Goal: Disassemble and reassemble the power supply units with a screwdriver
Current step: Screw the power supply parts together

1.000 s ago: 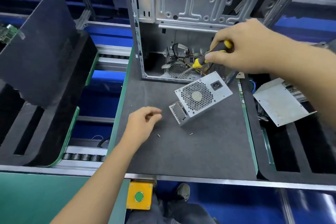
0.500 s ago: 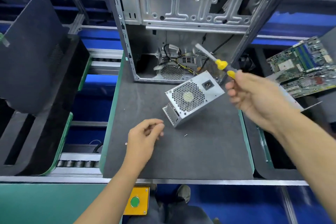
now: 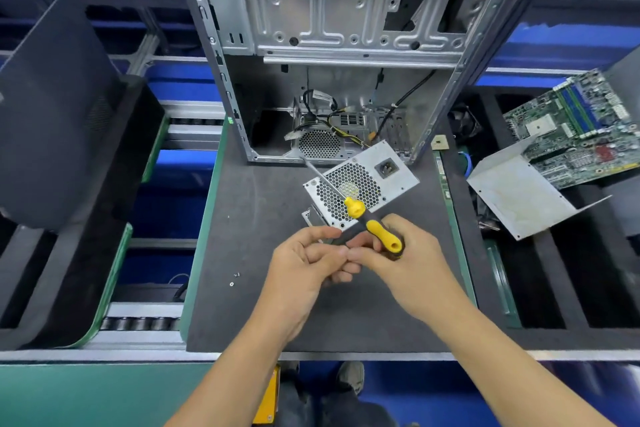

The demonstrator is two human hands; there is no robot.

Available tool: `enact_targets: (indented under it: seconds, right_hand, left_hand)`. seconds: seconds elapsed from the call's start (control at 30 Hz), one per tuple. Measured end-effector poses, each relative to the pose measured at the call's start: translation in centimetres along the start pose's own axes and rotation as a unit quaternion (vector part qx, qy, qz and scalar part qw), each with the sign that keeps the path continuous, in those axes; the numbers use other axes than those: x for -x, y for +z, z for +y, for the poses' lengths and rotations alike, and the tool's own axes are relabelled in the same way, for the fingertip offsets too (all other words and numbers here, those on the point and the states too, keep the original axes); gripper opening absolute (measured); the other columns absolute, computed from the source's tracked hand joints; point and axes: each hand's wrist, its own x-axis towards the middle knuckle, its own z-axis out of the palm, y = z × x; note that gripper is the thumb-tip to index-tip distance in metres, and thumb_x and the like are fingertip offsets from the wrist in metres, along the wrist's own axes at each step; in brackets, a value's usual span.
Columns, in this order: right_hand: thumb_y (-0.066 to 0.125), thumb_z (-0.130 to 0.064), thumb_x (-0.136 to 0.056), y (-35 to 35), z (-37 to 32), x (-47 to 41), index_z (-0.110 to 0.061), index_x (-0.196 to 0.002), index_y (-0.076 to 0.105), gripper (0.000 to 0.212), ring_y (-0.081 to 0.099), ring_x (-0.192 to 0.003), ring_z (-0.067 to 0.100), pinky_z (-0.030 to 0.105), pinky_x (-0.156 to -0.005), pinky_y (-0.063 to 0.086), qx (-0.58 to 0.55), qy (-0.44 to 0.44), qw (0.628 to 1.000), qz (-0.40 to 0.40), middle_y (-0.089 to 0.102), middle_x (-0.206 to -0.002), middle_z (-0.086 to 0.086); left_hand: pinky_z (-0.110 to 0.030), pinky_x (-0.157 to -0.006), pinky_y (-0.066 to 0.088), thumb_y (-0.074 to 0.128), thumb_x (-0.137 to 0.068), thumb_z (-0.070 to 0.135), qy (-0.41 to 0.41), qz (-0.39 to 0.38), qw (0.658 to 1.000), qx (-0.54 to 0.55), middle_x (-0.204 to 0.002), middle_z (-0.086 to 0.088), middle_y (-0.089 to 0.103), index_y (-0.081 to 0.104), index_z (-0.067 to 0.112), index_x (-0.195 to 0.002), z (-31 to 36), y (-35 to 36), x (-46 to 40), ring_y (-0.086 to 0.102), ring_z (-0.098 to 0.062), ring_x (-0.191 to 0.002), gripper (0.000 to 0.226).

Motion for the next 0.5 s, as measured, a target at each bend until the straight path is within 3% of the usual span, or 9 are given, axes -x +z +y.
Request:
enact_targets:
  seconds: [0.1,0.2,0.27,0.37,0.5]
  right_hand:
    - [0.082,-0.021,-0.078,0.1,0.4,-0.5,-0.04,-0.066,0.061,0.03,0.065,-0.069,0.001,0.007,-0.058,0.044,0.024,-0.023,0.999,0.033,0.071,-0.075,-0.013]
    - [0.077,-0.03,-0.083,0.6,0.7,-1.4,-0.024,-0.07,0.054,0.028,0.055,-0.059,0.011,0.021,-0.049,0.043,0.076,-0.045,0.992,0.087,0.065,-0.068,-0.005]
    - [0.075,-0.029,-0.085,0.9,0.7,-2.1,-0.026,-0.069,0.047,0.032,0.047,-0.056,0.012,0.018,-0.046,0.035,0.122,-0.073,0.985,0.101,0.058,-0.066,-0.007]
    - [0.074,-0.016,-0.083,1.1,0.9,-2.6,-0.027,-0.072,0.053,0.027,0.048,-0.059,0.005,0.011,-0.049,0.033,0.165,-0.087,0.979,0.086,0.055,-0.064,-0.013]
    - [0.073,-0.008,-0.08,1.1,0.7,-2.9,-0.02,-0.079,0.061,0.018,0.05,-0.066,0.008,0.012,-0.056,0.036,0.204,-0.094,0.972,0.066,0.058,-0.068,-0.011]
  left_hand:
    - [-0.025,-0.061,0.057,0.065,-0.09,0.001,0.004,0.019,1.0,0.019,-0.082,-0.021,0.074,0.064,0.0,-0.109,-0.4,0.0,-0.2,0.073,-0.022,-0.069,0.019]
    - [-0.023,-0.059,0.055,0.065,-0.093,0.003,0.044,0.143,0.989,-0.007,-0.079,-0.012,0.075,0.068,0.003,-0.098,-0.8,-0.3,-0.9,0.071,-0.018,-0.069,0.005]
    - [-0.022,-0.059,0.053,0.066,-0.094,0.006,0.042,0.19,0.981,-0.003,-0.082,-0.006,0.076,0.067,0.008,-0.103,-0.9,-0.3,-1.5,0.07,-0.015,-0.071,0.009]
    - [-0.021,-0.055,0.05,0.064,-0.096,0.01,0.003,0.158,0.987,0.014,-0.095,-0.007,0.076,0.065,0.011,-0.112,-0.7,0.1,-2.2,0.07,-0.014,-0.071,0.016]
    - [-0.019,-0.052,0.046,0.064,-0.097,0.014,-0.001,0.141,0.99,-0.022,-0.075,0.0,0.072,0.073,0.005,-0.104,-0.9,0.2,-2.5,0.064,-0.011,-0.062,0.014]
